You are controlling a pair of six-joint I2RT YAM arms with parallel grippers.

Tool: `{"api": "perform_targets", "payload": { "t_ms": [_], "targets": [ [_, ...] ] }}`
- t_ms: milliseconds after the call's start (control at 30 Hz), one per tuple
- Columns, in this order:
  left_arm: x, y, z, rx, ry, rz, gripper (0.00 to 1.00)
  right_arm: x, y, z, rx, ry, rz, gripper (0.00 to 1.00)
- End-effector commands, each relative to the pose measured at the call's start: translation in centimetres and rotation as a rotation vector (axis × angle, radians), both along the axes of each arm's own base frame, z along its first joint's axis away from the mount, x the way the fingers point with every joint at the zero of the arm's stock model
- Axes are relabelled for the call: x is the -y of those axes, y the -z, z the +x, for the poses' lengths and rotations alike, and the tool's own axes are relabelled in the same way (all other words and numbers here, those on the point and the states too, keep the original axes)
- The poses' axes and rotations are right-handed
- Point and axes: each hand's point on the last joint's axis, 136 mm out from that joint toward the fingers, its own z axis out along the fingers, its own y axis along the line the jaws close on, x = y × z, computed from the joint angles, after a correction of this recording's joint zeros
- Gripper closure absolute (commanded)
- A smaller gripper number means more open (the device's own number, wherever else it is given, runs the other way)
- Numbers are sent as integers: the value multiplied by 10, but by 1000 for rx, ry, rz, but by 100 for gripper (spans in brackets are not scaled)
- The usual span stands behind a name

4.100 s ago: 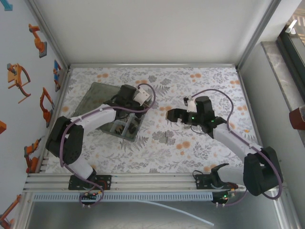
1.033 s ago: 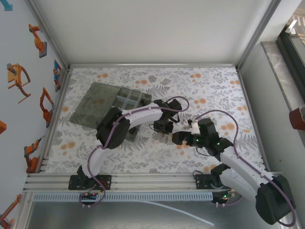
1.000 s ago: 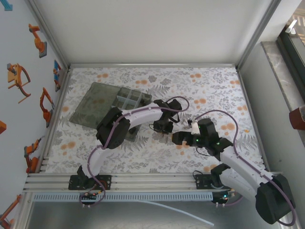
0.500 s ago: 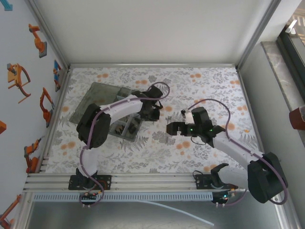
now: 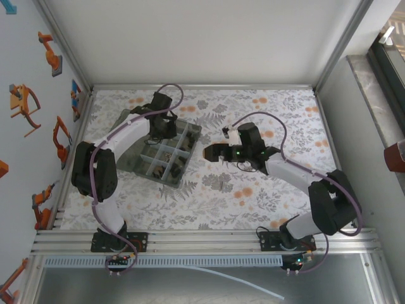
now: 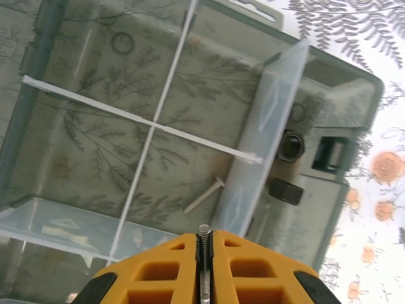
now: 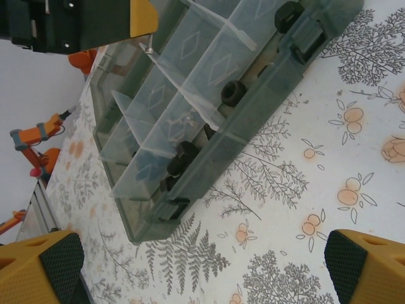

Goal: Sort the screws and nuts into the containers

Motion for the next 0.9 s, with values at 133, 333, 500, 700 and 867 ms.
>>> {"api": "perform_targets", "payload": {
  "t_ms": [133, 333, 500, 700, 867],
  "targets": [
    [0, 22, 14, -21, 49, 53, 94, -12, -11, -3, 21, -19, 19, 1],
    [-2, 27, 16, -24, 48, 81, 91, -5, -8, -8, 28, -14, -9, 1],
    [-5, 24, 14, -21, 52, 96, 88, -6, -8, -7, 35, -25, -13, 1],
    [-1, 16, 11, 1, 68, 103, 84, -6, -8, -7, 36, -28, -10, 1],
    [35, -8, -7, 73, 201, 62, 82, 6, 1, -18, 19, -7, -40, 1]
  ]
}}
